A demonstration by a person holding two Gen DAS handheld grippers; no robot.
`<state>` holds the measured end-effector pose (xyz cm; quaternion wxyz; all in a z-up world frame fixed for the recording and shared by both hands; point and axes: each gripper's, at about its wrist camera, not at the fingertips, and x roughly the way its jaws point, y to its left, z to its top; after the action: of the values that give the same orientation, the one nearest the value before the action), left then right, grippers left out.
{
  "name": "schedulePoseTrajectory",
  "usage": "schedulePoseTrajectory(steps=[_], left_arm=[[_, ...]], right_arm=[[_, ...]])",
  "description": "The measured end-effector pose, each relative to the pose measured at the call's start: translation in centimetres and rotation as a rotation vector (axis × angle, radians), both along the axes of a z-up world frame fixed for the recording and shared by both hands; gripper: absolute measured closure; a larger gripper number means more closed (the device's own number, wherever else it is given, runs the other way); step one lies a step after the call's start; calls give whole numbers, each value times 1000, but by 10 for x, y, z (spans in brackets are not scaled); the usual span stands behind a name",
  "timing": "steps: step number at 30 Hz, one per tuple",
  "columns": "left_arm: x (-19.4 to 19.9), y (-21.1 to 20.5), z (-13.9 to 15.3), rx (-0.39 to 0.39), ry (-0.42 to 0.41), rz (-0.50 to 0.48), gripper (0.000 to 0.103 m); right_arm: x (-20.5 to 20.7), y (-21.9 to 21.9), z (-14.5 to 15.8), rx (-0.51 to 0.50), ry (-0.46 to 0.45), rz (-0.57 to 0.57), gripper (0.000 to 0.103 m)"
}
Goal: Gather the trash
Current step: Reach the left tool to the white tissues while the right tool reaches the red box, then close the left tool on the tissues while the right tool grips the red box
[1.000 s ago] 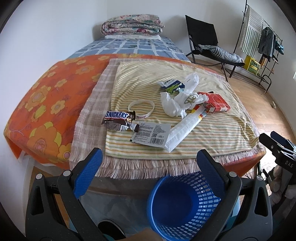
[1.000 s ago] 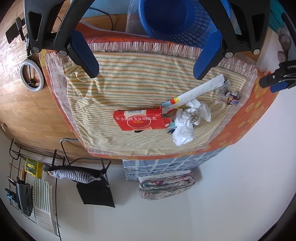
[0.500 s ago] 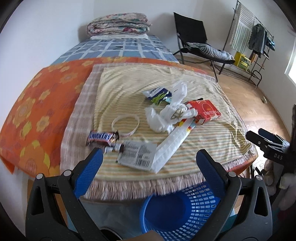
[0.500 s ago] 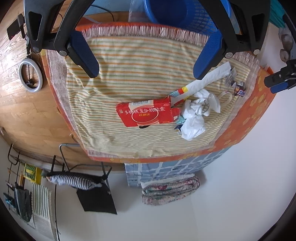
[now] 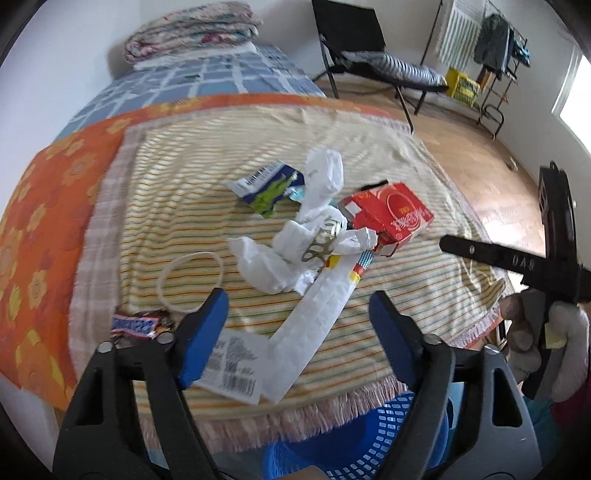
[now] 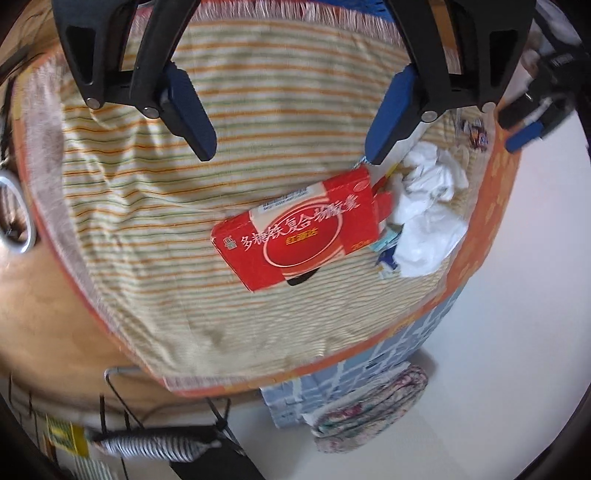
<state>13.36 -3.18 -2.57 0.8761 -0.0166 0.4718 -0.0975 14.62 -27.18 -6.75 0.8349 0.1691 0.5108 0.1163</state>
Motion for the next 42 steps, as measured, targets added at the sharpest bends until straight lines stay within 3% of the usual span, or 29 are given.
schedulePoseTrajectory(steps=[13, 15, 19, 22, 28, 32, 42], left_arm=[[57, -29, -26, 75, 27, -66, 29], [63, -31, -30, 70, 42, -73, 39], [73, -31, -37, 57, 62, -65, 41], [77, -29, -40, 31, 81, -60, 52], [84, -24, -45, -4, 101, -41, 62], [83, -23, -45, -18, 102, -31, 65], [82, -12, -33, -49, 74, -13, 69]], right_arm=[[42, -16, -45, 258, 132, -118, 31], [48, -14, -48, 281, 133, -130, 31], [61, -10, -51, 335, 127, -152, 32], [69, -6, -53, 342, 115, -161, 33], [75, -10, -57, 374, 115, -188, 47], [78, -15, -56, 424, 104, -206, 65], [78, -1, -23, 372, -3, -112, 80]])
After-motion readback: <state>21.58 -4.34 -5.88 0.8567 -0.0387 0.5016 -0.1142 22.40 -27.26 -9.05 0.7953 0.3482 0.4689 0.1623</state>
